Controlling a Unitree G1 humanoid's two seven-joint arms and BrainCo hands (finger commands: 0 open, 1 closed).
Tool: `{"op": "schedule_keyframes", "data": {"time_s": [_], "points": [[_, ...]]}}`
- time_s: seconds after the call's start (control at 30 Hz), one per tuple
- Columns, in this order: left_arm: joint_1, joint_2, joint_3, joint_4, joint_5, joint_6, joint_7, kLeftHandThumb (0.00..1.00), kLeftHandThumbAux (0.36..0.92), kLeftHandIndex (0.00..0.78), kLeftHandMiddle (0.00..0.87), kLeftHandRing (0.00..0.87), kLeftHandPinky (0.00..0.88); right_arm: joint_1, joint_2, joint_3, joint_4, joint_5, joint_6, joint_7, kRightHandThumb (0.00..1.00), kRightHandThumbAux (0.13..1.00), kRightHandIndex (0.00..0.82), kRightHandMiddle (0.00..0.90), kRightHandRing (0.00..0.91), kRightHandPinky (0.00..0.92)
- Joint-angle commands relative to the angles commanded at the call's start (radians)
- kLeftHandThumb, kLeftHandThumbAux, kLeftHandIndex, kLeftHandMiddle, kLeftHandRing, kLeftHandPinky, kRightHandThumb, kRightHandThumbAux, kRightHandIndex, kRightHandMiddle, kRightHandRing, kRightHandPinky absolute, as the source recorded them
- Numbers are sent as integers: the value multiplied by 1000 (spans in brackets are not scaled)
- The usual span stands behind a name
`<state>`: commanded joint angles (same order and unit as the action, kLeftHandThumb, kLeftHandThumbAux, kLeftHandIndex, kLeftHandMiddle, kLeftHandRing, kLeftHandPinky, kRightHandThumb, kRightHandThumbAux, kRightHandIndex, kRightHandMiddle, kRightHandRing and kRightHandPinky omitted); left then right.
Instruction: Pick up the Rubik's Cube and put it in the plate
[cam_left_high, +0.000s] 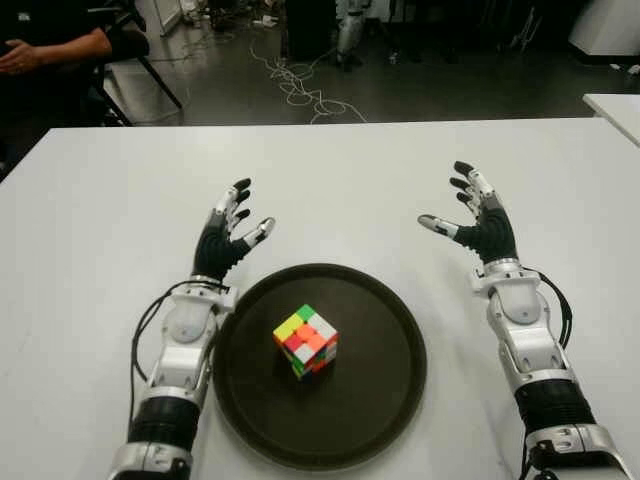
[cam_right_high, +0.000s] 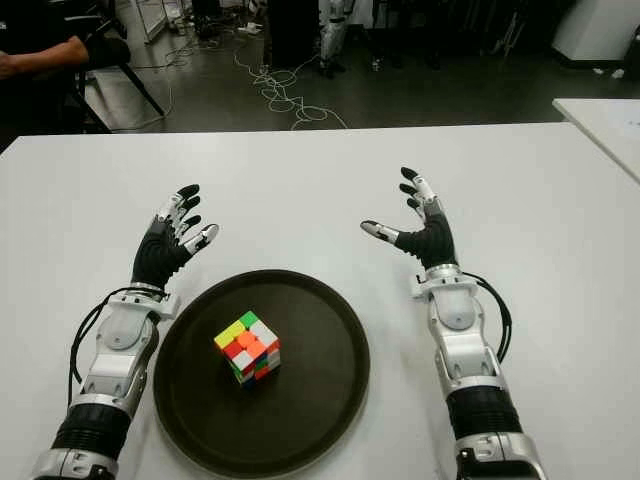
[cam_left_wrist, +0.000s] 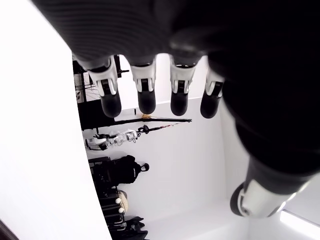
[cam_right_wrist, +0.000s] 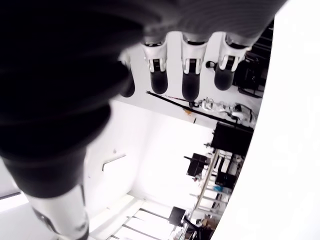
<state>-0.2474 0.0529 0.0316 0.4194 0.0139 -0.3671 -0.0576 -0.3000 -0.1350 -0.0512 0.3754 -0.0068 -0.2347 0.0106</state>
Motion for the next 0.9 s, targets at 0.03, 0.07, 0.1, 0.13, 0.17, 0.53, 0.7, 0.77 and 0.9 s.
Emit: {"op": "schedule_keyframes", "data": {"time_s": [0.03,0.07,0.1,0.13,0.17,0.53,0.7,0.77,0.9], "points": [[0,0,1,-1,-1,2,0,0,689,52,98,51,18,-1,1,-2,-2,5,7,5,42,795,34,117,116,124],[-1,0,1,-1,-3,4,-2,0,690,52,97,49,13,-1,1,-4,-4,11,15,12,43,800,36,121,119,131],[-1,0,2,-1,-5,5,-3,0,690,52,96,47,10,-2,2,-5,-6,16,21,18,44,803,36,122,120,135],[-2,0,2,2,-8,4,-7,0,691,51,94,45,6,-2,4,-8,-7,25,31,26,46,806,37,124,122,140],[-2,0,3,5,-10,2,-9,0,695,50,93,46,12,-2,5,-9,-9,31,37,30,48,814,38,126,124,143],[-2,1,5,2,-12,16,-11,0,708,51,104,65,34,-6,17,-20,-15,55,68,41,70,838,50,138,139,168],[-3,4,6,0,-20,27,-18,0,709,52,104,64,34,-8,20,-20,-14,60,76,42,76,845,52,140,142,173],[-4,5,7,-1,-22,30,-22,0,713,52,102,65,36,-9,23,-21,-15,62,81,43,80,849,53,140,142,173],[-6,8,10,-5,-24,42,-28,0,718,53,101,65,36,-14,24,-20,-15,59,89,45,77,844,50,138,138,164]]}}
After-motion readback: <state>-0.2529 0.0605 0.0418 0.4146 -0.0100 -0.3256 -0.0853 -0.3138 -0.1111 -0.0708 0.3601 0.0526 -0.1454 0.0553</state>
